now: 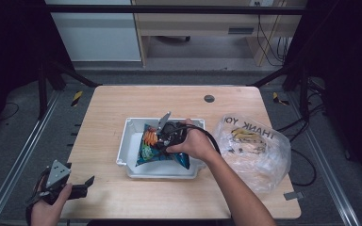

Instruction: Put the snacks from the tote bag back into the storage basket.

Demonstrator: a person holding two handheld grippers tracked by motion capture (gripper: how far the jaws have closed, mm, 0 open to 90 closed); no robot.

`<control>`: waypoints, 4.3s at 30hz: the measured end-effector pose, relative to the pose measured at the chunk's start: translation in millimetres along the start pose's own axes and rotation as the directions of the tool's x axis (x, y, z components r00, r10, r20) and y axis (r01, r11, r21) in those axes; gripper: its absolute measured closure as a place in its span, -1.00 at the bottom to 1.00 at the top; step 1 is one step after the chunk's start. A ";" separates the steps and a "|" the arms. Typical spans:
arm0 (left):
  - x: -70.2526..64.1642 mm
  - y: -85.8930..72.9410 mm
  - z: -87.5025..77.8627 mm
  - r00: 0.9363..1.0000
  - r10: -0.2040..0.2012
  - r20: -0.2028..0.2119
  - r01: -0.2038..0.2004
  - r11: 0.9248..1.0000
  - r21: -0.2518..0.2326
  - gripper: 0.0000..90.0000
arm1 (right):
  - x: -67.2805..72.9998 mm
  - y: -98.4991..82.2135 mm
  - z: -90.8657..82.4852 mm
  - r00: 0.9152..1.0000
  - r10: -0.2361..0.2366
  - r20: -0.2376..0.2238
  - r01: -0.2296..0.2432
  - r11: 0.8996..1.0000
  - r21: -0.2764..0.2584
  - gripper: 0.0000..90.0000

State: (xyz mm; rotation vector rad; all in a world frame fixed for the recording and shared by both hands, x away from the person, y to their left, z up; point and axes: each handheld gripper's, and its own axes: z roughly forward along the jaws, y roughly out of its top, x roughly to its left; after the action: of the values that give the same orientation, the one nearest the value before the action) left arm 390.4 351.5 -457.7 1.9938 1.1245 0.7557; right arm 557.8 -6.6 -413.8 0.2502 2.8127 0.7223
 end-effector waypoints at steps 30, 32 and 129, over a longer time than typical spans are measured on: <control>-1.4 0.4 0.9 1.000 0.005 0.004 -0.005 1.000 0.005 -0.92 | -6.1 -5.1 5.3 0.999 0.046 -0.029 -0.045 0.999 0.018 -0.04; -1.3 0.5 0.8 1.000 0.006 0.003 -0.006 1.000 0.005 -0.92 | -6.6 -5.5 5.6 0.998 0.053 -0.032 -0.052 0.998 0.020 -0.05; -4.6 2.5 3.6 0.999 0.027 0.018 -0.027 0.999 0.016 -0.92 | 13.4 -6.0 -67.7 0.988 0.149 0.028 -0.145 0.982 -0.118 -0.84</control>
State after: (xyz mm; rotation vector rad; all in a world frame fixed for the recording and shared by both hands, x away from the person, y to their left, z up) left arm 392.2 345.5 -458.4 2.0293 1.0987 0.7437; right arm 526.7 -39.4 -361.3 0.4496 2.7279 0.8993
